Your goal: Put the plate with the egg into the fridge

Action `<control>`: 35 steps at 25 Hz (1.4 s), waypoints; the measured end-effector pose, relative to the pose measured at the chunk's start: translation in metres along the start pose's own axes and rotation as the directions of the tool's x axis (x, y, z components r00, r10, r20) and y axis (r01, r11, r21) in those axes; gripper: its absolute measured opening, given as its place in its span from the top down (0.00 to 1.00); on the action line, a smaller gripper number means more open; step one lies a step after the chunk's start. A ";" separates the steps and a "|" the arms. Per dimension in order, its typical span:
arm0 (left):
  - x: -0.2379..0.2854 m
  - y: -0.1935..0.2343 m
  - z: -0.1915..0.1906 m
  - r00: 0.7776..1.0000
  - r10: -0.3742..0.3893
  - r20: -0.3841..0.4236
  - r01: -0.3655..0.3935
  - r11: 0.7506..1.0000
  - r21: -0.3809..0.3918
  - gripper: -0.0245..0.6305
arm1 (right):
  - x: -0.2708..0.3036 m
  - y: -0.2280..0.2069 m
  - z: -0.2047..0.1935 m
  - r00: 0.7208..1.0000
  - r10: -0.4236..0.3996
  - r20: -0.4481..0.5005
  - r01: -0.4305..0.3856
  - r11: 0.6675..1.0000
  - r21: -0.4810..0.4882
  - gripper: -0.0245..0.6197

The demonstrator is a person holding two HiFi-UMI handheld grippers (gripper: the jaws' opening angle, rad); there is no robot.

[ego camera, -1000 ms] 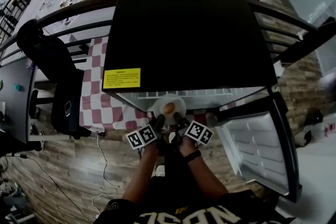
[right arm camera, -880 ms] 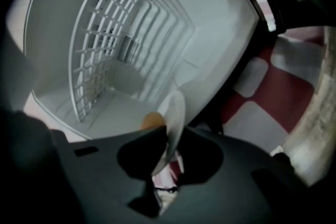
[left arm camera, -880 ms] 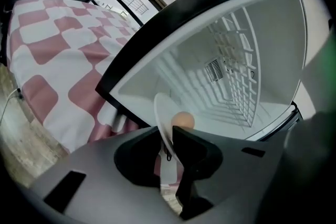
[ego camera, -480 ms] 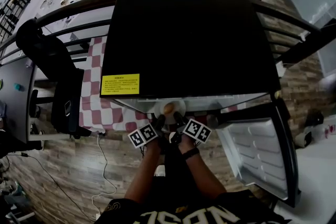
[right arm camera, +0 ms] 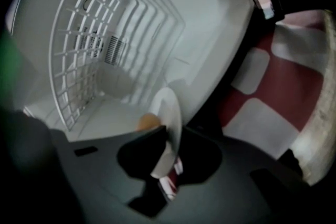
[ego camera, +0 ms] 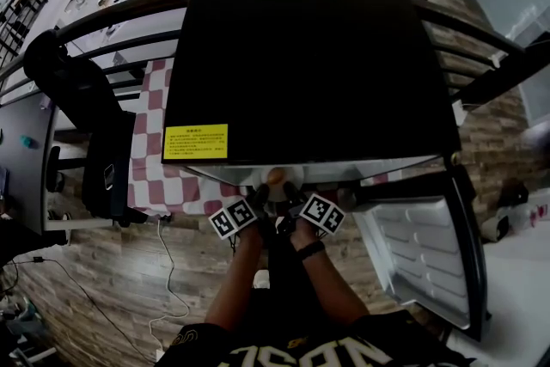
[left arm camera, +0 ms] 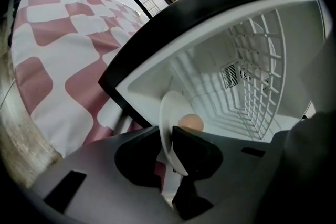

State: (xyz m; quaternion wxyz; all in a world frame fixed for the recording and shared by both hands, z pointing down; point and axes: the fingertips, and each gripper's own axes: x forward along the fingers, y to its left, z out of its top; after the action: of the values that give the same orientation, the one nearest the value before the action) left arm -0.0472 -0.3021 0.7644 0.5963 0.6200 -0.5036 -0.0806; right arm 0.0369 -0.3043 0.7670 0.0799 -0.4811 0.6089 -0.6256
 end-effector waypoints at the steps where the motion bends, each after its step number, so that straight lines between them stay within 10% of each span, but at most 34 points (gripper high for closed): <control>1: 0.001 0.001 0.000 1.000 -0.002 0.002 0.002 1.000 -0.008 0.85 | 0.000 0.000 0.000 1.000 0.002 -0.003 -0.002 1.000 0.005 0.86; 25: -0.004 -0.002 0.003 1.000 -0.020 0.006 0.020 0.998 0.062 0.82 | 0.000 0.004 -0.001 0.996 0.069 -0.048 -0.070 0.997 -0.026 0.85; 35: -0.017 -0.012 0.006 0.996 -0.086 -0.022 0.088 0.992 0.095 0.72 | -0.004 0.015 -0.009 0.991 0.091 -0.097 -0.107 0.980 -0.169 0.52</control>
State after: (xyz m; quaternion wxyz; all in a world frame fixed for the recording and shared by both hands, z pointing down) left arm -0.0529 -0.2962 0.7445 0.5663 0.6698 -0.4741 -0.0766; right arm 0.0249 -0.2992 0.7543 0.0415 -0.4271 0.6874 -0.5859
